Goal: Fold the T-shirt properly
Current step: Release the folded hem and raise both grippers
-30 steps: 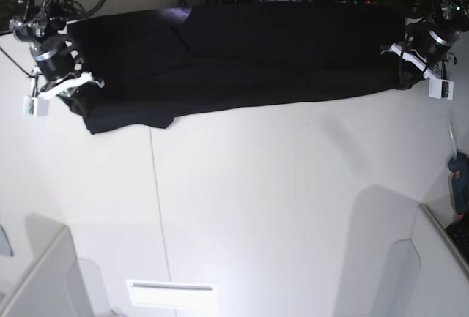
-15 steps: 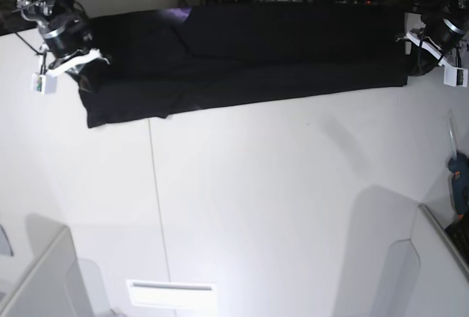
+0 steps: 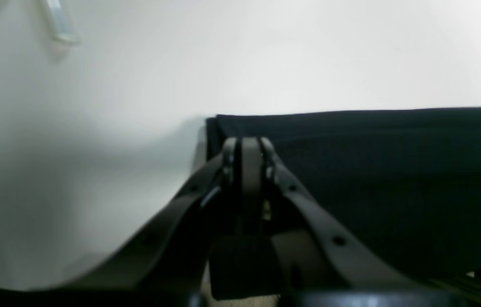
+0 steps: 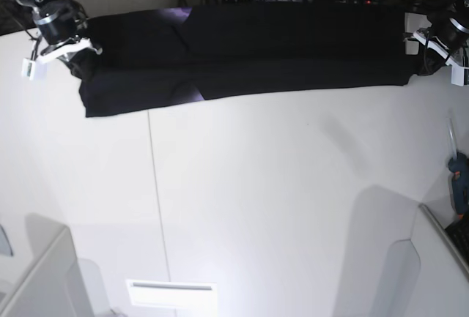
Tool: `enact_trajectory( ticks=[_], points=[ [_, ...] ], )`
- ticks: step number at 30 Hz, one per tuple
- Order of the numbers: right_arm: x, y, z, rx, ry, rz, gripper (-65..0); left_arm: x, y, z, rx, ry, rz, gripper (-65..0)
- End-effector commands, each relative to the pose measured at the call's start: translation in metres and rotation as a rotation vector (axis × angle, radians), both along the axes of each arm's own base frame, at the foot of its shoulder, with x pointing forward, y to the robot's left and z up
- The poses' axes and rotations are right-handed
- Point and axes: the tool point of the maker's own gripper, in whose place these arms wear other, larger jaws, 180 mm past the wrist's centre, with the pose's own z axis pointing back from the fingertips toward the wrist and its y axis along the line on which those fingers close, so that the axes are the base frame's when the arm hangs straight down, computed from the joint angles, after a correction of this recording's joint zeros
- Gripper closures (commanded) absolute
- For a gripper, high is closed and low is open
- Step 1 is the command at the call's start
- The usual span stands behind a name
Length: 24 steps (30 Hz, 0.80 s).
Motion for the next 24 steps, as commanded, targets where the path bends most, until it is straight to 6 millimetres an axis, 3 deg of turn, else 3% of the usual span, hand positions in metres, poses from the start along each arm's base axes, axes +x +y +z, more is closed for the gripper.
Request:
enact_trajectory(
  ticks=[1,15,24],
  points=[
    [0.000,-0.003,0.008,-0.016,-0.025,0.005,0.0,0.004,0.001,0.008,0.012,-0.027,-0.013,0.0],
    [-0.038,-0.006,-0.003,-0.027,0.028,-0.030,0.0,-0.010,0.000,0.001,0.011,0.019,-0.016,0.0],
    [-0.044,-0.006,-0.008,-0.029,0.052,-0.028,0.0,-0.020,0.009,-0.011,0.106,0.084,-0.024,0.0]
  ],
)
